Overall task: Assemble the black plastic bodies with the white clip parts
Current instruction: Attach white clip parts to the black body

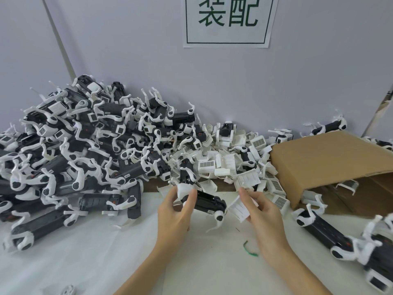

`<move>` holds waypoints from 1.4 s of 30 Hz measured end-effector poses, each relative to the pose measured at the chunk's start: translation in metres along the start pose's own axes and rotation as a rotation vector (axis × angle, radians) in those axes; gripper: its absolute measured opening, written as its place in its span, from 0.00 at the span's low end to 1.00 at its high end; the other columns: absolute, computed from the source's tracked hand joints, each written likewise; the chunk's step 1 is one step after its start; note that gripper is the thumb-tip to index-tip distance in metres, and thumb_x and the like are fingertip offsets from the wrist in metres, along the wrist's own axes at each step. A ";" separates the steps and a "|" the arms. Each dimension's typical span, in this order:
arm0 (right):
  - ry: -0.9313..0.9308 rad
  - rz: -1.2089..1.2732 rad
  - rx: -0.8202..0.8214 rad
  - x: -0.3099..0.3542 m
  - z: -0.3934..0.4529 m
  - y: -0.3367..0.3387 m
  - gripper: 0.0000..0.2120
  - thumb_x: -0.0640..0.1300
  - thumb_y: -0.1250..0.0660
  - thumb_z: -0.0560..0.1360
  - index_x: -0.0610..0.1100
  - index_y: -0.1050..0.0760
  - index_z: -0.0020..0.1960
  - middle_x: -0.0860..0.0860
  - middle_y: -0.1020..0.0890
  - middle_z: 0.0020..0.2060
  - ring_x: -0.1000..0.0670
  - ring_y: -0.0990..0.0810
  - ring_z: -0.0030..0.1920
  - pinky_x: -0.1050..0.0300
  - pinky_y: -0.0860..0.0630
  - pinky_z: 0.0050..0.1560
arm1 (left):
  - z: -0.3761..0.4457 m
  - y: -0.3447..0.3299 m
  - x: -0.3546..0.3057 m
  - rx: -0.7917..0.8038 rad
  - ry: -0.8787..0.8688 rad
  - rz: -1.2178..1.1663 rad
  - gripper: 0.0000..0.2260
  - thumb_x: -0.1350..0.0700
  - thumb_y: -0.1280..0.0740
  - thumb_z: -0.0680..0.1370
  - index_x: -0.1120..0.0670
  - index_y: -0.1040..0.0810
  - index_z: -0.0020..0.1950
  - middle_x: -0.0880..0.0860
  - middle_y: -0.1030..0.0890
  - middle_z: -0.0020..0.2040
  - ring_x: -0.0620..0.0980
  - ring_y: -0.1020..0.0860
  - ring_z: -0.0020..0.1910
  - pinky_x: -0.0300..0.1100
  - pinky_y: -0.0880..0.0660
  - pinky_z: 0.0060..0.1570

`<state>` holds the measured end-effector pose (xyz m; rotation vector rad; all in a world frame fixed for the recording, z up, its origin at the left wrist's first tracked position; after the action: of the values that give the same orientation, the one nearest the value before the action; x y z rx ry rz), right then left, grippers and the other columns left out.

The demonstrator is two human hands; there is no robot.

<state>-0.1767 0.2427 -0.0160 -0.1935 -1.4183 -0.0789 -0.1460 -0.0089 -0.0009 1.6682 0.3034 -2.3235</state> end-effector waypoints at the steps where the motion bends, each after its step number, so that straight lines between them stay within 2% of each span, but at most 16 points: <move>1: 0.013 0.004 -0.029 0.000 0.000 0.003 0.24 0.69 0.23 0.67 0.49 0.16 0.46 0.50 0.22 0.39 0.54 0.25 0.41 0.53 0.25 0.49 | -0.001 -0.004 -0.001 0.030 -0.013 0.013 0.17 0.35 0.31 0.73 0.48 0.22 0.45 0.47 0.28 0.31 0.51 0.33 0.28 0.45 0.32 0.25; 3: 0.031 0.062 -0.068 0.002 0.001 0.006 0.27 0.68 0.21 0.66 0.45 0.19 0.47 0.51 0.16 0.40 0.54 0.18 0.41 0.54 0.23 0.46 | -0.003 -0.012 -0.004 0.089 -0.044 0.042 0.14 0.37 0.31 0.74 0.47 0.21 0.47 0.45 0.27 0.31 0.50 0.33 0.28 0.47 0.31 0.25; 5: 0.081 0.114 -0.058 0.011 -0.002 0.003 0.26 0.60 0.22 0.69 0.40 0.22 0.51 0.48 0.12 0.43 0.48 0.12 0.43 0.52 0.17 0.46 | -0.006 -0.018 -0.006 0.143 -0.063 0.057 0.13 0.39 0.31 0.74 0.47 0.21 0.49 0.46 0.27 0.32 0.50 0.32 0.29 0.49 0.30 0.25; 9: 0.233 -0.119 -0.041 0.030 -0.011 -0.005 0.17 0.60 0.30 0.75 0.48 0.26 0.52 0.53 0.15 0.40 0.54 0.16 0.40 0.59 0.22 0.45 | -0.009 -0.027 -0.011 0.231 -0.098 0.063 0.12 0.43 0.32 0.74 0.47 0.22 0.53 0.43 0.27 0.32 0.48 0.30 0.28 0.48 0.29 0.26; 11: 0.269 -0.181 0.076 0.033 -0.018 -0.019 0.15 0.63 0.37 0.81 0.53 0.28 0.57 0.57 0.18 0.45 0.56 0.18 0.46 0.61 0.24 0.49 | -0.010 -0.031 -0.013 0.255 -0.119 0.083 0.10 0.44 0.32 0.73 0.44 0.22 0.53 0.41 0.25 0.32 0.47 0.30 0.28 0.47 0.28 0.28; 14: 0.333 -0.321 0.340 0.029 -0.035 -0.049 0.17 0.62 0.47 0.85 0.62 0.30 0.71 0.63 0.24 0.59 0.58 0.26 0.66 0.68 0.32 0.63 | -0.011 -0.032 -0.013 0.254 -0.129 0.089 0.10 0.44 0.32 0.73 0.40 0.22 0.54 0.41 0.24 0.31 0.45 0.29 0.28 0.45 0.27 0.30; 17: 0.473 -0.518 0.454 0.030 -0.048 -0.067 0.23 0.54 0.47 0.87 0.58 0.37 0.81 0.62 0.30 0.65 0.52 0.32 0.71 0.62 0.34 0.70 | -0.010 -0.031 -0.014 0.258 -0.121 0.049 0.09 0.44 0.32 0.73 0.40 0.21 0.53 0.43 0.24 0.32 0.46 0.29 0.28 0.47 0.26 0.28; 20: 0.490 -0.431 0.404 0.041 -0.047 -0.064 0.24 0.48 0.37 0.83 0.52 0.32 0.79 0.60 0.25 0.65 0.53 0.28 0.70 0.69 0.29 0.64 | -0.009 -0.030 -0.014 0.271 -0.108 0.033 0.08 0.43 0.32 0.74 0.40 0.21 0.53 0.44 0.25 0.33 0.47 0.27 0.27 0.44 0.26 0.25; 23: 0.478 -0.372 0.389 0.046 -0.044 -0.061 0.20 0.48 0.32 0.81 0.51 0.24 0.72 0.64 0.20 0.62 0.55 0.23 0.67 0.67 0.29 0.65 | -0.011 -0.033 -0.014 0.310 -0.105 0.042 0.08 0.42 0.33 0.76 0.37 0.21 0.54 0.44 0.22 0.33 0.47 0.26 0.27 0.39 0.27 0.27; 26: 0.416 -0.340 0.446 0.045 -0.040 -0.061 0.18 0.49 0.29 0.78 0.53 0.22 0.68 0.62 0.17 0.58 0.58 0.19 0.62 0.69 0.26 0.57 | -0.012 -0.035 -0.011 0.336 -0.086 0.069 0.08 0.39 0.34 0.78 0.35 0.21 0.55 0.46 0.19 0.34 0.49 0.24 0.28 0.38 0.28 0.28; 30: 0.384 -0.383 0.512 0.044 -0.041 -0.063 0.17 0.52 0.30 0.80 0.60 0.24 0.68 0.61 0.16 0.56 0.54 0.17 0.57 0.54 0.17 0.49 | -0.012 -0.037 -0.010 0.342 -0.103 0.085 0.13 0.40 0.29 0.77 0.43 0.22 0.59 0.49 0.15 0.47 0.51 0.17 0.41 0.47 0.20 0.37; 31: 0.397 -0.414 0.515 0.045 -0.043 -0.065 0.17 0.52 0.30 0.81 0.61 0.26 0.68 0.62 0.16 0.56 0.52 0.17 0.55 0.50 0.17 0.49 | -0.012 -0.037 -0.009 0.330 -0.107 0.095 0.14 0.41 0.28 0.77 0.44 0.22 0.59 0.49 0.15 0.48 0.52 0.16 0.44 0.49 0.19 0.41; 33: 0.426 -0.524 0.518 0.042 -0.043 -0.067 0.19 0.54 0.31 0.81 0.63 0.29 0.70 0.63 0.18 0.58 0.53 0.19 0.57 0.46 0.19 0.55 | -0.011 -0.036 -0.008 0.314 -0.107 0.080 0.14 0.42 0.27 0.77 0.44 0.21 0.60 0.49 0.16 0.47 0.50 0.18 0.43 0.46 0.21 0.39; 36: 0.503 -0.658 0.546 0.037 -0.045 -0.066 0.21 0.57 0.35 0.83 0.66 0.33 0.74 0.67 0.23 0.64 0.59 0.26 0.66 0.54 0.31 0.68 | -0.008 -0.033 -0.001 0.301 -0.047 0.009 0.13 0.43 0.29 0.77 0.42 0.19 0.60 0.51 0.17 0.44 0.50 0.20 0.36 0.46 0.22 0.32; 39: 0.282 -0.433 0.656 0.024 -0.041 -0.064 0.19 0.58 0.40 0.84 0.68 0.32 0.74 0.61 0.19 0.63 0.55 0.21 0.62 0.55 0.26 0.65 | -0.005 -0.032 0.003 0.321 -0.017 -0.030 0.16 0.44 0.28 0.77 0.46 0.19 0.63 0.54 0.17 0.49 0.50 0.21 0.36 0.50 0.21 0.32; 42: 0.221 -0.309 0.669 0.023 -0.038 -0.063 0.17 0.52 0.36 0.83 0.61 0.27 0.72 0.59 0.17 0.63 0.56 0.20 0.65 0.61 0.25 0.63 | -0.006 -0.033 0.004 0.330 -0.024 -0.009 0.17 0.43 0.28 0.77 0.45 0.20 0.64 0.51 0.17 0.52 0.47 0.20 0.41 0.53 0.21 0.34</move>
<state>-0.1471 0.1754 0.0073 0.5713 -1.1755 0.1186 -0.1530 0.0232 -0.0059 1.7803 -0.0846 -2.5052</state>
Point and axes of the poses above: each hand's wrist, its own z-axis towards the middle knuckle, its own y-axis out of the back of the hand, x = y × z, the point moved 10 cm from there along z, towards the middle knuckle
